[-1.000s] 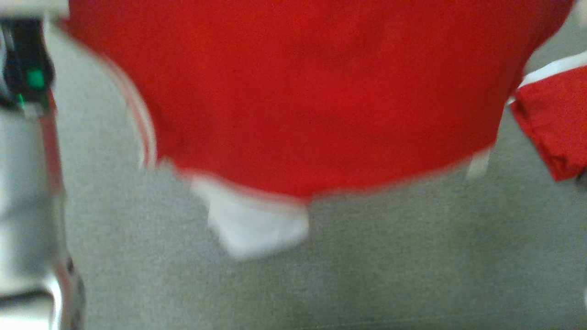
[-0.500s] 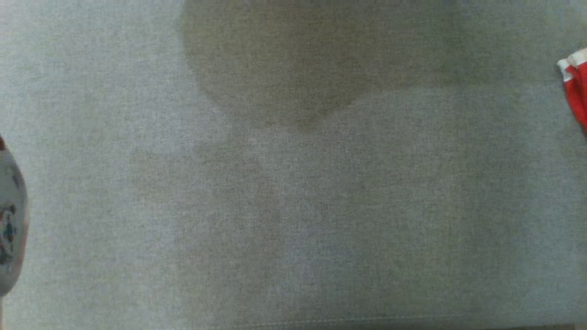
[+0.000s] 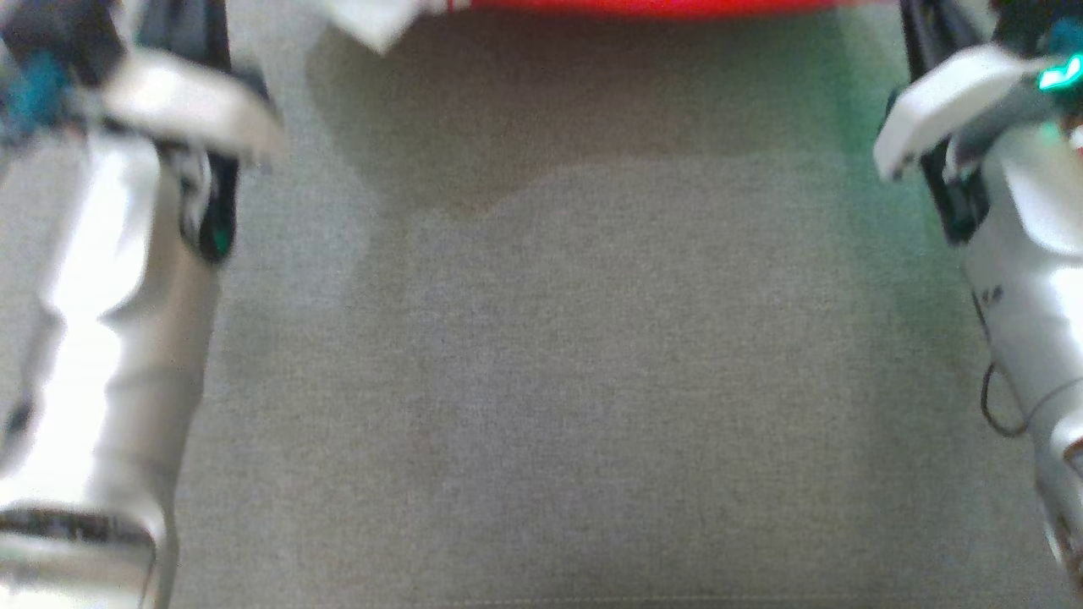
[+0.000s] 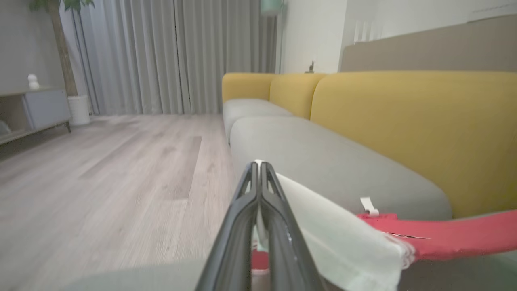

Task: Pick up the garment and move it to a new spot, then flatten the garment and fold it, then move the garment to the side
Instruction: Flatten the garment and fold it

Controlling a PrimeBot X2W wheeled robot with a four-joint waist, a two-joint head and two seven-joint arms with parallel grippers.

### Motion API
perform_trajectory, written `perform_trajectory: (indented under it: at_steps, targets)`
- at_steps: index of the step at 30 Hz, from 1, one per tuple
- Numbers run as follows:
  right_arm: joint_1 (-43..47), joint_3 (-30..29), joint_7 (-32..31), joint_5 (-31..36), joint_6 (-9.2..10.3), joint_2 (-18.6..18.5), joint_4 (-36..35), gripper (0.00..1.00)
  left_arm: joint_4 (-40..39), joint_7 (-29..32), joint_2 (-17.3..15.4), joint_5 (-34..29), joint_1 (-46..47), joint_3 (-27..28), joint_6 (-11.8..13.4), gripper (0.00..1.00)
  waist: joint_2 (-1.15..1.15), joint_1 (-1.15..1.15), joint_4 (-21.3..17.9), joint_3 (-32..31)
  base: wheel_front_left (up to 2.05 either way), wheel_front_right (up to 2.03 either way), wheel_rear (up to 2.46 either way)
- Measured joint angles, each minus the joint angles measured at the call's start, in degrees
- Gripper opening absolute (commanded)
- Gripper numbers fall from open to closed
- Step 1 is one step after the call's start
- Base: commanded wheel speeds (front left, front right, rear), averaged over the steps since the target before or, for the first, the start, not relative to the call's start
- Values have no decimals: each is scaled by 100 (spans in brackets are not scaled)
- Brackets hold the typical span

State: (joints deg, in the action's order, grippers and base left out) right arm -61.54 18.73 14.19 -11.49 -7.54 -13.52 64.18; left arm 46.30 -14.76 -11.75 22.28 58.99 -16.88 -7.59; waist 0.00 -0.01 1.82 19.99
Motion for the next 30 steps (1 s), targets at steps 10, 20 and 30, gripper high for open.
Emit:
perform_trajectory:
  at_steps: [10, 20, 30]
  targets:
    - [1106, 1059, -1399, -1274, 0, -77, 286, 0, -256, 553, -623, 849, -2117, -1301, 0, 0, 0, -1, -51, -1016, 0, 0, 0]
    - [2399, 2151, -2884, -3028, 0, -1058, -1321, 0, -1728, 1477, -1501, 1546, -3244, -2145, 0, 0, 0, -1, 4, -1800, 0, 0, 0]
    - [3116, 2587, -3609, -4052, 0, -1734, -2510, 0, -3211, 2337, -2319, 2178, -4495, -2412, 32, 0, 0, 0, -82, -2257, 0, 0, 0]
